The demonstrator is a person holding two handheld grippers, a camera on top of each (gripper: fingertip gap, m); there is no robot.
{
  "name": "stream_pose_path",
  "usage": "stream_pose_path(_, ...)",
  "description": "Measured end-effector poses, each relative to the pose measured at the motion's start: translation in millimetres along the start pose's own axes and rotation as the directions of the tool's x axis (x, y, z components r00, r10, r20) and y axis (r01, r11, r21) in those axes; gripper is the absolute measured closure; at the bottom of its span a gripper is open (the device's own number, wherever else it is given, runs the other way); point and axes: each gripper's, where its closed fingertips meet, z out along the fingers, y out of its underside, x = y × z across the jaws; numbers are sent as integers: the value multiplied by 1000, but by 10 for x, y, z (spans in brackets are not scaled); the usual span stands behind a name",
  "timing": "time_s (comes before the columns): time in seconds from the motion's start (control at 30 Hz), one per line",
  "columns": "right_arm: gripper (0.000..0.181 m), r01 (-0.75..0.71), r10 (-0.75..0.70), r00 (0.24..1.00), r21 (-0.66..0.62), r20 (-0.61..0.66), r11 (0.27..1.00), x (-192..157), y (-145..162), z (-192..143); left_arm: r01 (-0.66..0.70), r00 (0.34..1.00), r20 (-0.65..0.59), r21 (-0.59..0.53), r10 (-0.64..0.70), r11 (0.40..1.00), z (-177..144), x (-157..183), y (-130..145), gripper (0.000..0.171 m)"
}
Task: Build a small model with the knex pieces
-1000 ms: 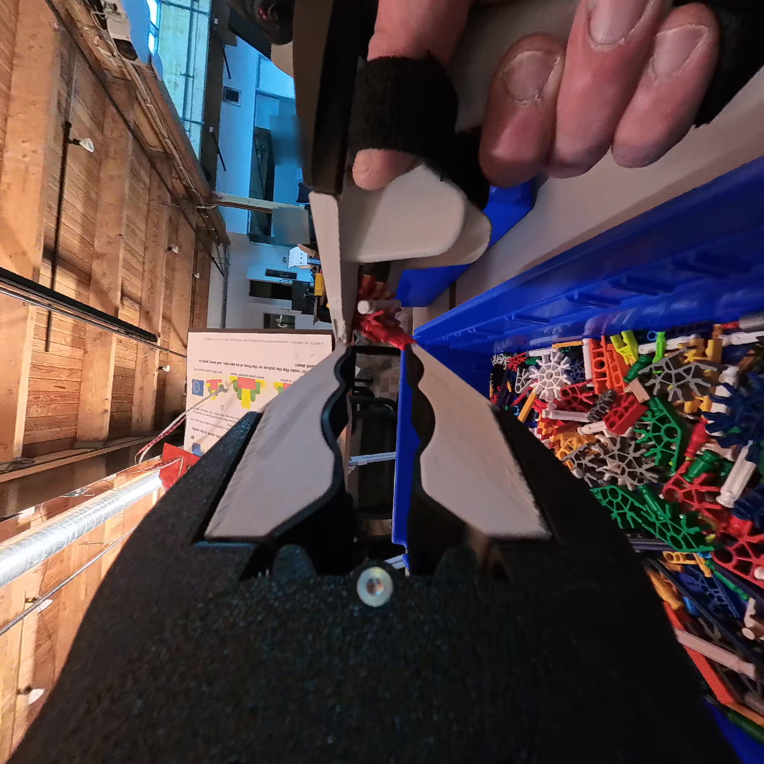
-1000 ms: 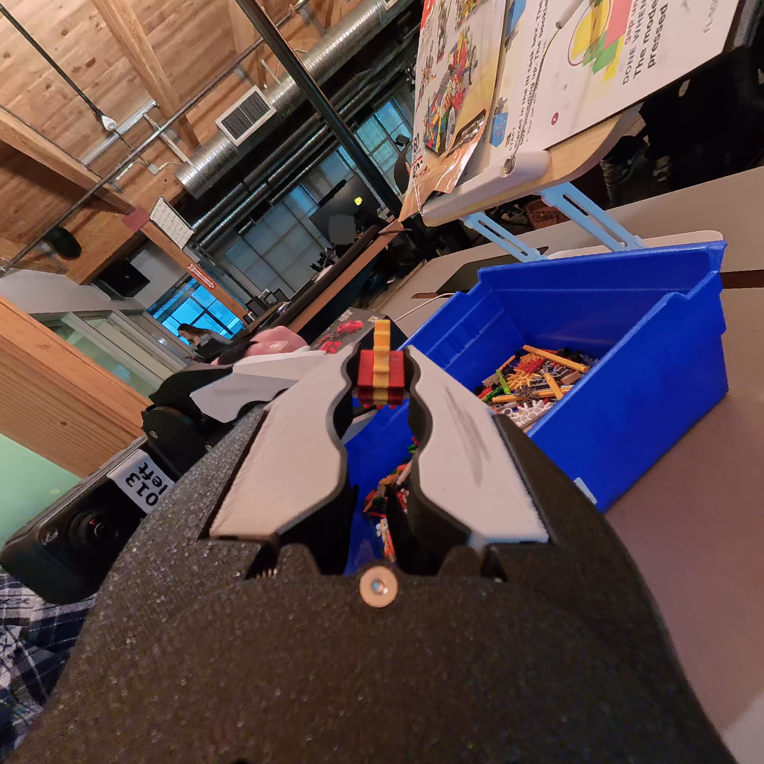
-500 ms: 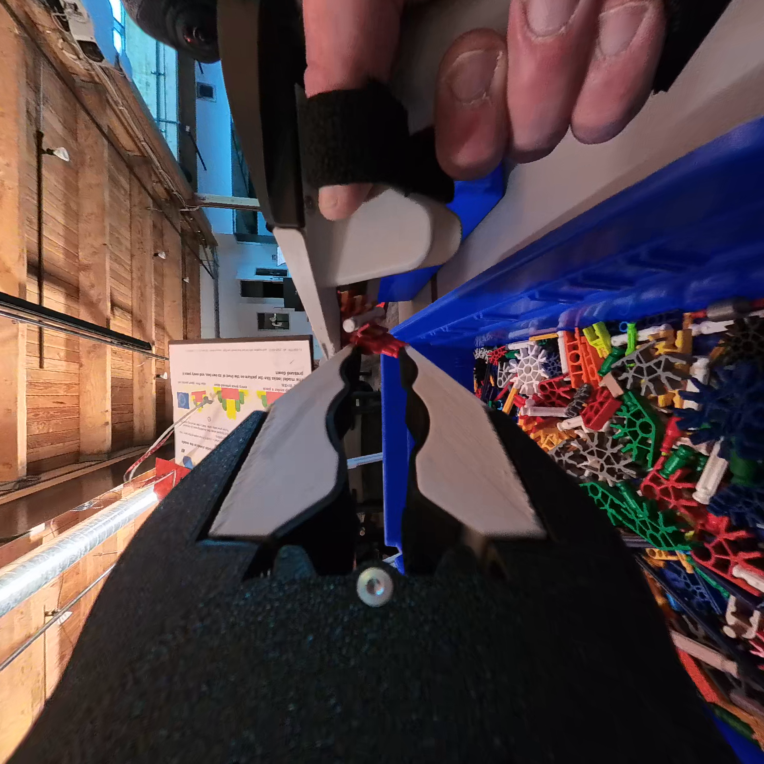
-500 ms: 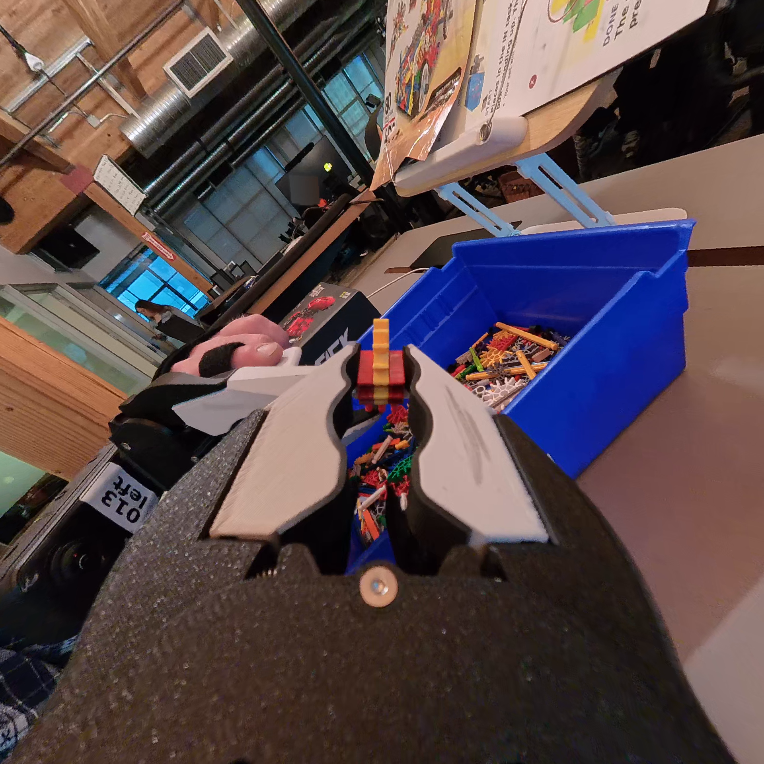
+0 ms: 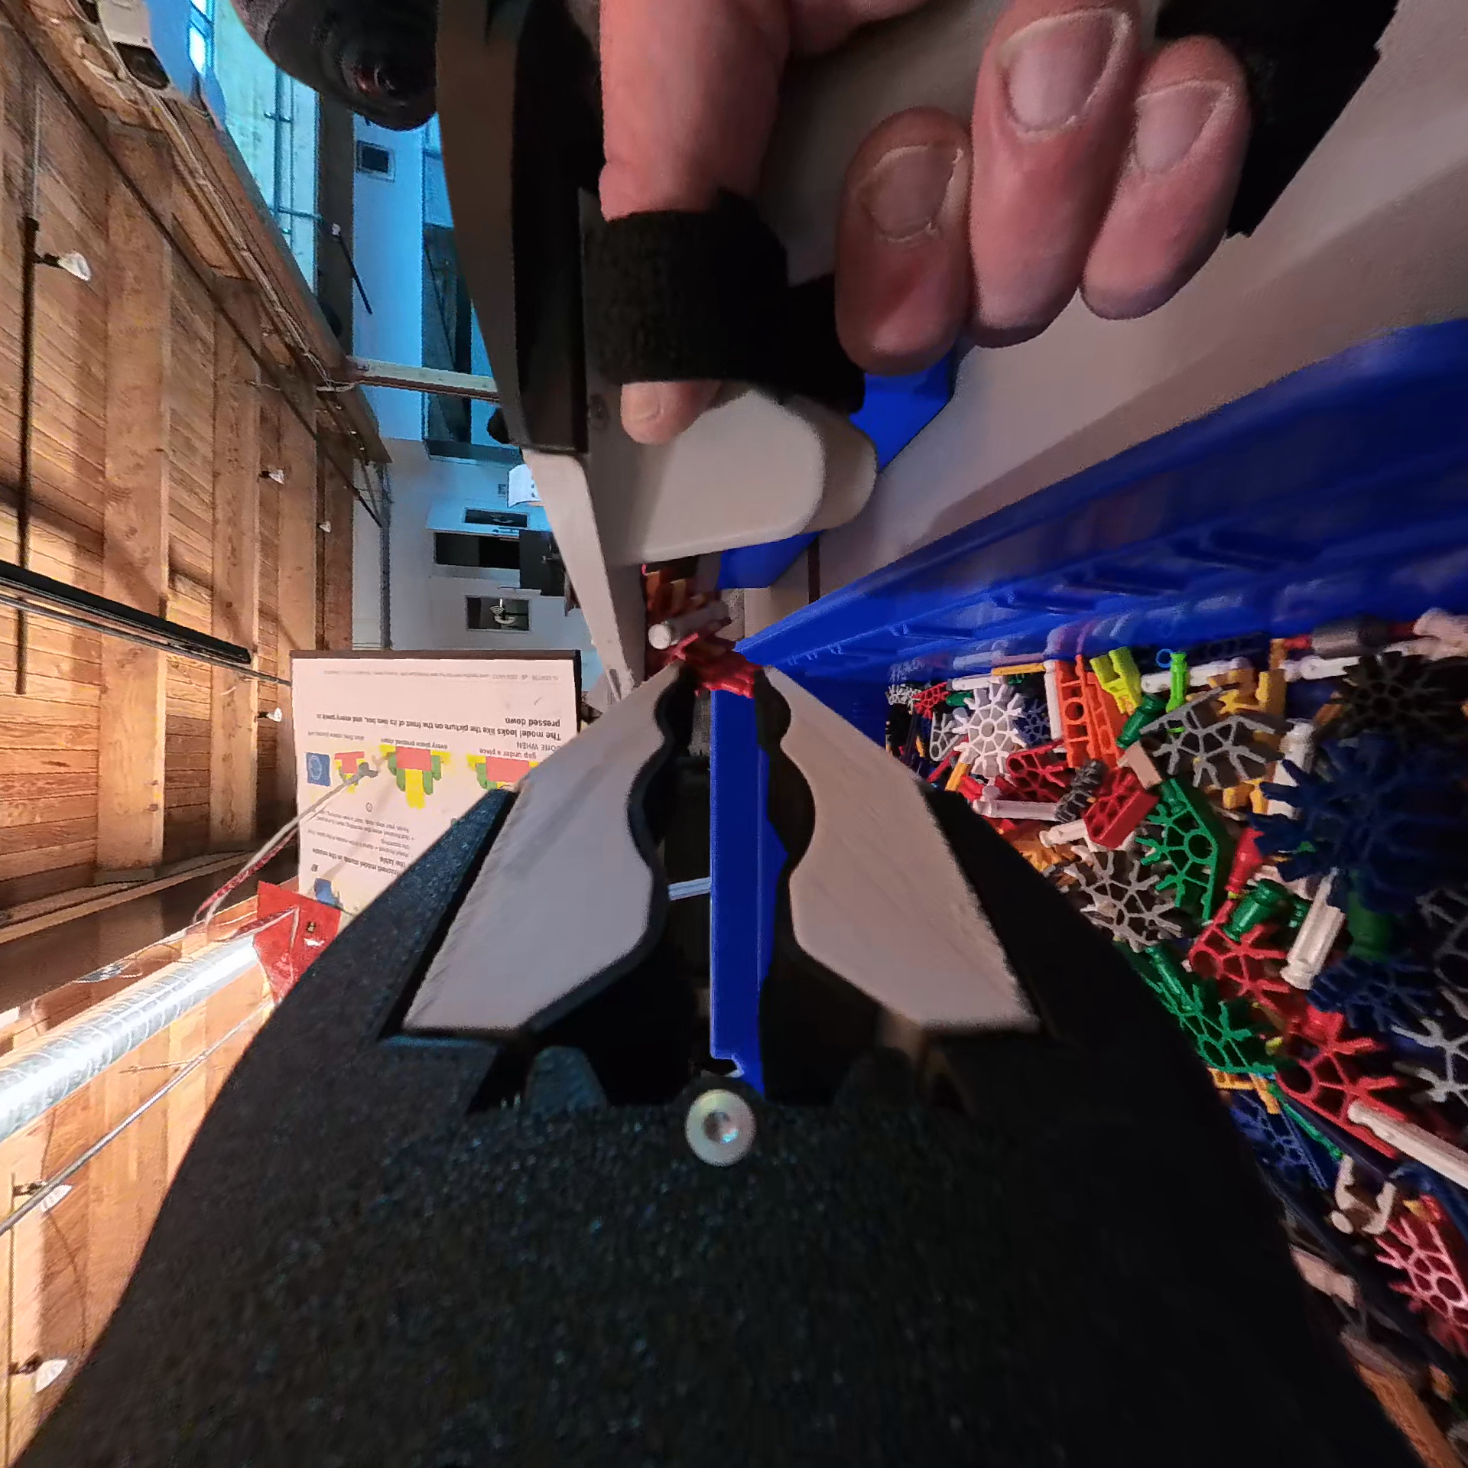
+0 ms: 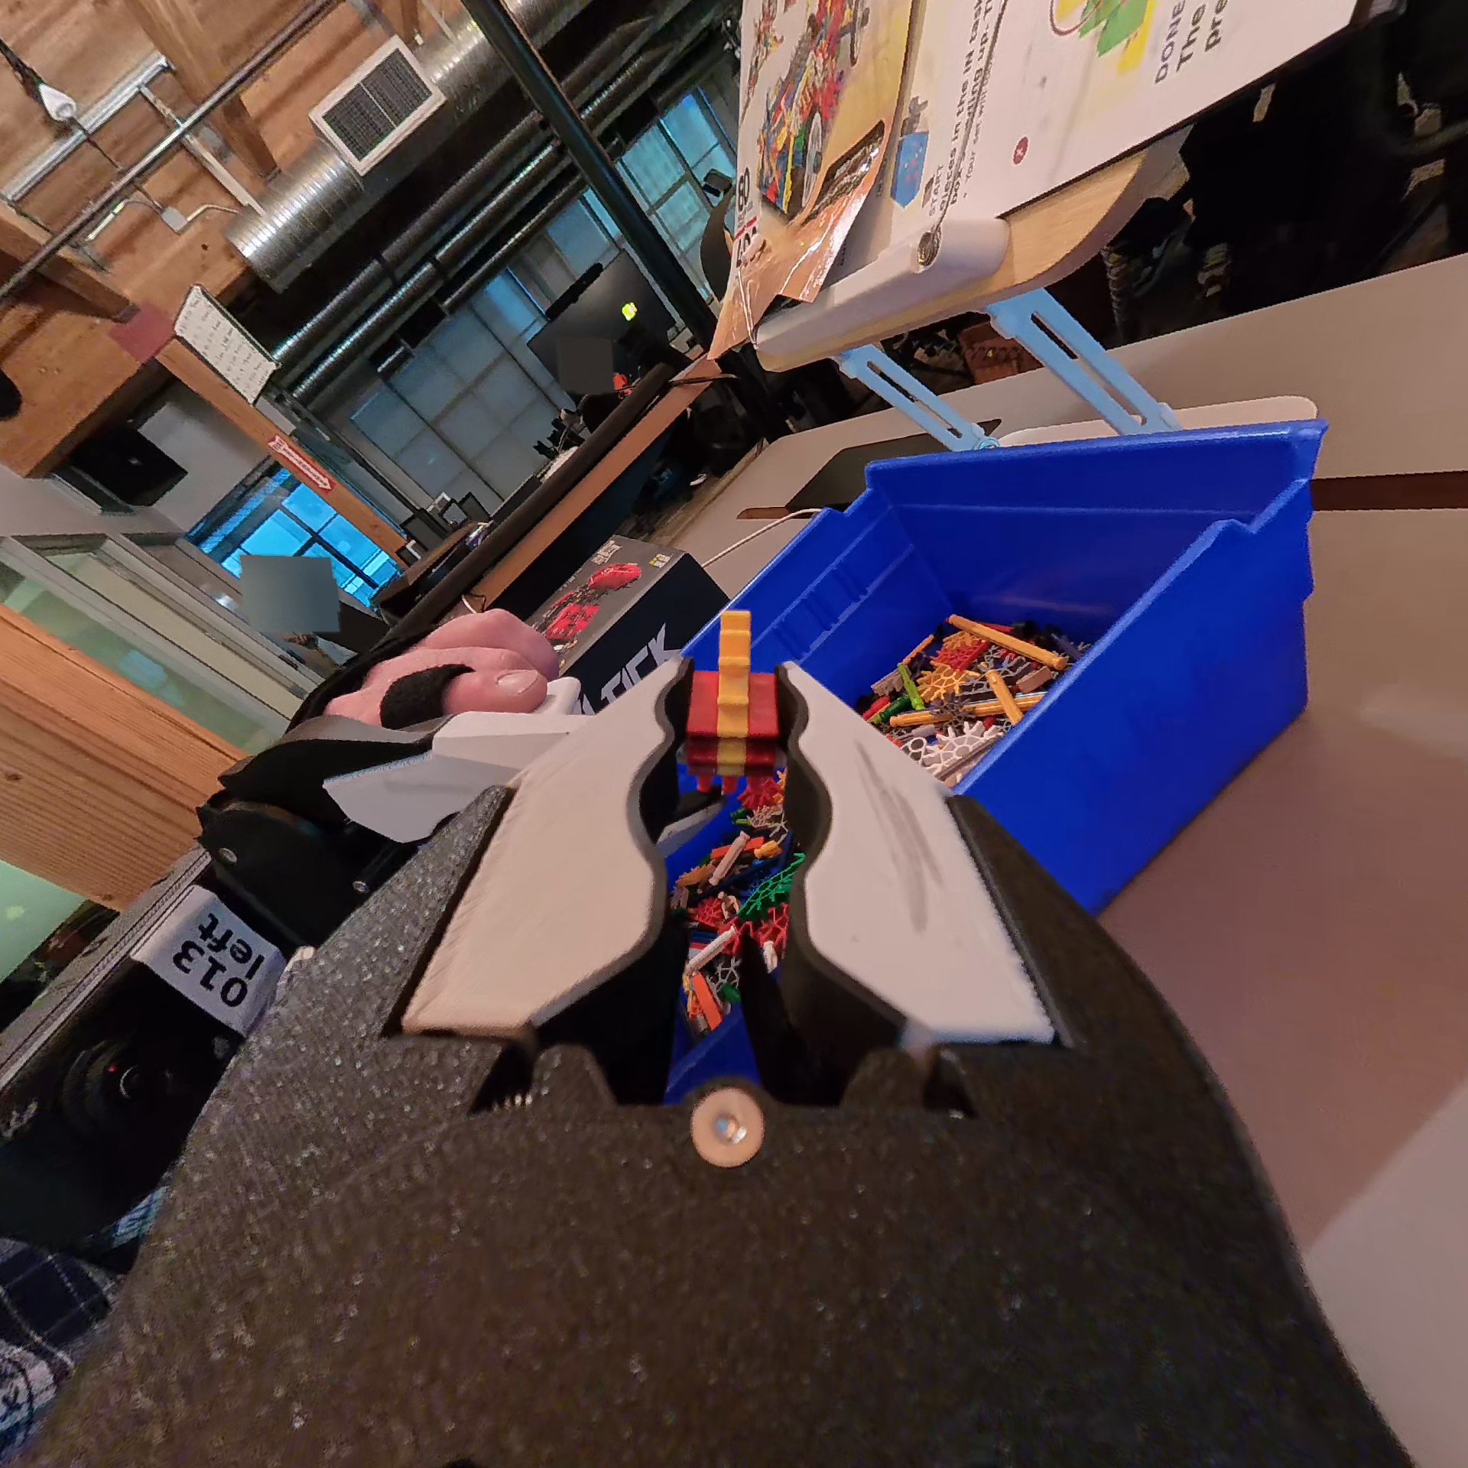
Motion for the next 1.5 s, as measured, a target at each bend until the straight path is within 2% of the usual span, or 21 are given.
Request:
stream_pose_path(0.03,162,4,-4,1000,-1,-3,1000,0,-1,0,0,1000,2,-3,0,1000,2,-2,3,160)
stream_pose_path(0.4,161,-28,26,999,43,41,999,-50,-64,-15,161,987,-27,72,-160,984,-64,-101,-17,168)
stream_pose_path(0.6,160,-57,48,993,83,106,995,-123,-130,-45,290,957,-32,124,-288,949,-123,-235,-18,171)
stream_pose_path(0.83,160,-54,37,988,109,152,993,-202,-179,-68,369,929,-50,157,-366,916,-174,-323,-19,171)
stream_pose_path(1.1,159,-53,30,980,117,195,992,-269,-205,-89,485,874,-128,201,-468,851,-247,-394,-35,171)
stream_pose_path(1.17,159,-50,24,977,120,212,992,-297,-216,-102,549,835,-178,223,-520,805,-270,-414,-66,171)
stream_pose_path(1.33,160,-56,28,975,120,221,991,-318,-212,-90,618,785,-240,233,-571,751,-290,-426,-48,171)
stream_pose_path(1.47,162,-30,6,986,140,167,990,-267,-231,-84,585,810,-219,221,-545,780,-248,-383,-48,170)
stream_pose_path(1.5,162,-30,8,988,144,151,989,-245,-237,-86,568,821,-213,219,-530,793,-240,-366,-66,165)
